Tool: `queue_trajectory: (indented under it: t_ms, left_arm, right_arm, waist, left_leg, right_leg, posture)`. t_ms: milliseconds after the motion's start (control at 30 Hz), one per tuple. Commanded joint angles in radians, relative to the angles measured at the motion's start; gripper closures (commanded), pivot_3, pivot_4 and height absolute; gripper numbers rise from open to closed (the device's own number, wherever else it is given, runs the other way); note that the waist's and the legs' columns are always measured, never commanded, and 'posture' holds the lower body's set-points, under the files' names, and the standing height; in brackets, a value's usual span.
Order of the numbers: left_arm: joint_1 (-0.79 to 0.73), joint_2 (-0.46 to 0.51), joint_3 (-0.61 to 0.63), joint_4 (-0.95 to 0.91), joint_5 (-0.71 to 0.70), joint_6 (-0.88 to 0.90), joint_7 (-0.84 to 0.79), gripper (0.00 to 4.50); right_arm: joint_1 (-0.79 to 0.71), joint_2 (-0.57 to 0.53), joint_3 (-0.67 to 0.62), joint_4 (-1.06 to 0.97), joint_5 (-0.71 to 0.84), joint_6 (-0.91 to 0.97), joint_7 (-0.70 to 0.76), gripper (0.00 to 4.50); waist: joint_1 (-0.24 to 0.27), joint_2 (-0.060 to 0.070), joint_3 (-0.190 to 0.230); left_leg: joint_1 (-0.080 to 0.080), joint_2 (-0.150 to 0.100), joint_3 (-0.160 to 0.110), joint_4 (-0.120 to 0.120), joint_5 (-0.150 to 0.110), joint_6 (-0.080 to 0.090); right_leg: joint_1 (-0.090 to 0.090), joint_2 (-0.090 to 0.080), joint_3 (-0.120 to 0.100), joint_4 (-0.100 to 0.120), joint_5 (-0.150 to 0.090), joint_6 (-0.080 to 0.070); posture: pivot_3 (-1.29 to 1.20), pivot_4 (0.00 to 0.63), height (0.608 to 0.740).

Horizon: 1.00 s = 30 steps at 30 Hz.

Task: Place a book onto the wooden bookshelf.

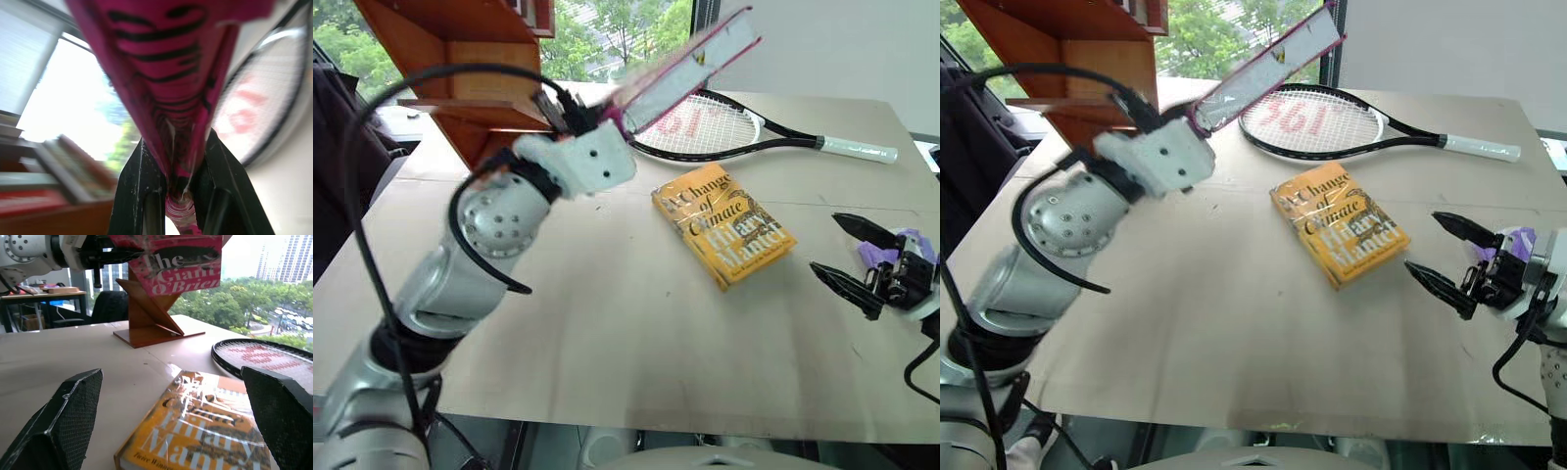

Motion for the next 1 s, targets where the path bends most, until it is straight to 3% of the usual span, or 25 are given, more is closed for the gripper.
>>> queue_trajectory:
  t_ms: [33,333,533,700,867,1000]
  left_arm:
    - [-0.019,0.054,0.025,-0.073,0.09,-0.045,-0.102,4.35]
    - [0.096,0.041,0.369,-0.197,-0.019,-0.101,-0.201,4.35]
    - [0.21,-0.053,0.562,-0.316,-0.109,0.016,-0.249,4.35]
    - [0.295,0.04,0.715,-0.264,-0.024,-0.056,-0.277,4.35]
    - [0.3,0.184,0.726,-0.146,0.104,-0.069,-0.279,4.35]
    - [0.227,0.267,0.606,-0.049,0.165,-0.022,-0.285,4.35]
  right_arm:
    - [-0.074,-0.039,-0.005,0.094,0.009,0.005,0.081,0.0]
    - [-0.311,-0.026,0.057,0.376,-0.066,-0.051,0.217,0.0]
    - [-0.433,0.0,0.087,0.525,-0.125,-0.112,0.267,0.0]
    - [-0.506,0.008,0.112,0.614,-0.143,-0.127,0.331,0.0]
    - [-0.56,0.026,0.113,0.685,-0.158,-0.149,0.347,0.0]
    - [-0.566,0.056,0.105,0.691,-0.154,-0.153,0.324,0.0]
  waist:
    - [-0.002,0.0,0.001]
    - [-0.015,-0.001,0.004]
    - [-0.021,-0.001,0.005]
    - [-0.027,-0.002,0.006]
    - [-0.024,-0.001,0.006]
    - [-0.026,-0.001,0.006]
  left_leg:
    - [0.0,0.0,0.0,0.0,0.0,0.0]
    - [-0.001,0.002,0.0,0.001,0.0,0.0]
    - [-0.002,0.002,0.0,0.003,0.0,0.0]
    - [-0.002,0.003,-0.001,0.003,0.0,0.0]
    - [-0.002,0.002,-0.001,0.003,0.0,0.0]
    - [-0.002,0.002,-0.001,0.003,0.0,0.0]
  right_leg:
    - [0.0,0.0,0.0,0.0,0.0,0.0]
    - [-0.001,-0.001,-0.001,0.001,0.0,0.0]
    - [0.0,-0.003,-0.005,0.001,0.0,0.001]
    - [-0.001,-0.002,-0.007,0.002,0.001,0.0]
    - [0.0,-0.003,-0.007,0.002,0.001,0.0]
    - [0.0,-0.003,-0.007,0.002,0.001,0.001]
  posture:
    - [0.0,0.15,0.74]
    - [0.0,0.15,0.74]
    - [0.0,0.15,0.74]
    - [0.0,0.15,0.74]
    - [0.0,0.15,0.74]
    - [0.0,0.15,0.74]
